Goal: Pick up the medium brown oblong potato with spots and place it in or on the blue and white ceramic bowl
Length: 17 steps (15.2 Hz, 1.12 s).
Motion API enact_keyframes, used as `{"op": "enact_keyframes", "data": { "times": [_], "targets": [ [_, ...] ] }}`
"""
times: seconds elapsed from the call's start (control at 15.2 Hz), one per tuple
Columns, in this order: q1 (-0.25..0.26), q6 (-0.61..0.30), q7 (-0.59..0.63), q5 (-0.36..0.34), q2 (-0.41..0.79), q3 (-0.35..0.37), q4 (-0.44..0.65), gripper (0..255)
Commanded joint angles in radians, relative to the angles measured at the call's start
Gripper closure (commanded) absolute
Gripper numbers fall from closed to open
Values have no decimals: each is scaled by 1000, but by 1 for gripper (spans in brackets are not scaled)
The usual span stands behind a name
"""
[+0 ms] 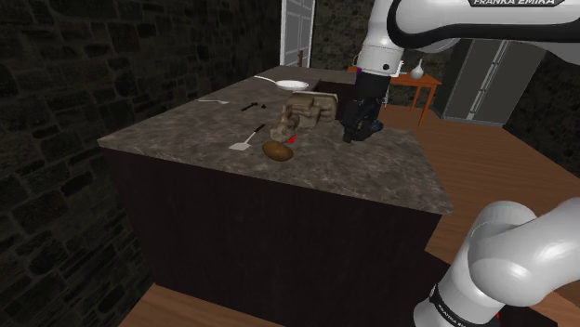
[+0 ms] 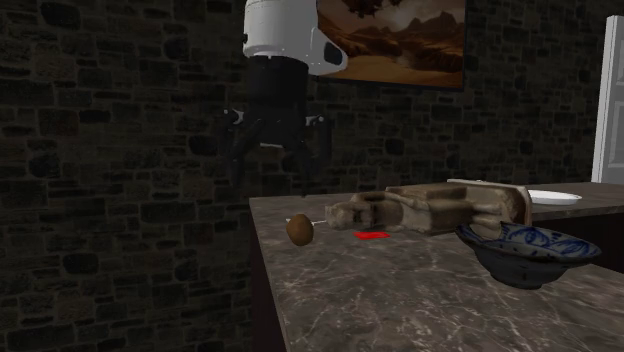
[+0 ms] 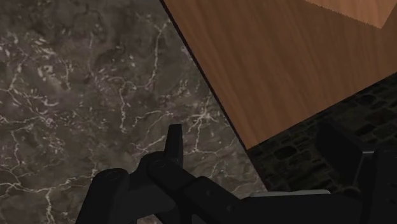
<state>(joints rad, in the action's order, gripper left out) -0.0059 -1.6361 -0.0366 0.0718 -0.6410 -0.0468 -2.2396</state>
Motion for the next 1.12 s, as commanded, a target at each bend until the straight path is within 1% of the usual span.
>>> {"op": "enact_keyframes", "data": {
  "times": [0.0, 0.53, 0.79, 1.06],
  "targets": [
    [7, -52, -4, -10, 70, 13, 27, 0],
    [22, -216, -19, -71, 346, 53, 168, 0],
    [28, -271, -17, -112, 490, 72, 268, 0],
    [37, -308, -12, -161, 636, 87, 391, 0]
  ]
}}
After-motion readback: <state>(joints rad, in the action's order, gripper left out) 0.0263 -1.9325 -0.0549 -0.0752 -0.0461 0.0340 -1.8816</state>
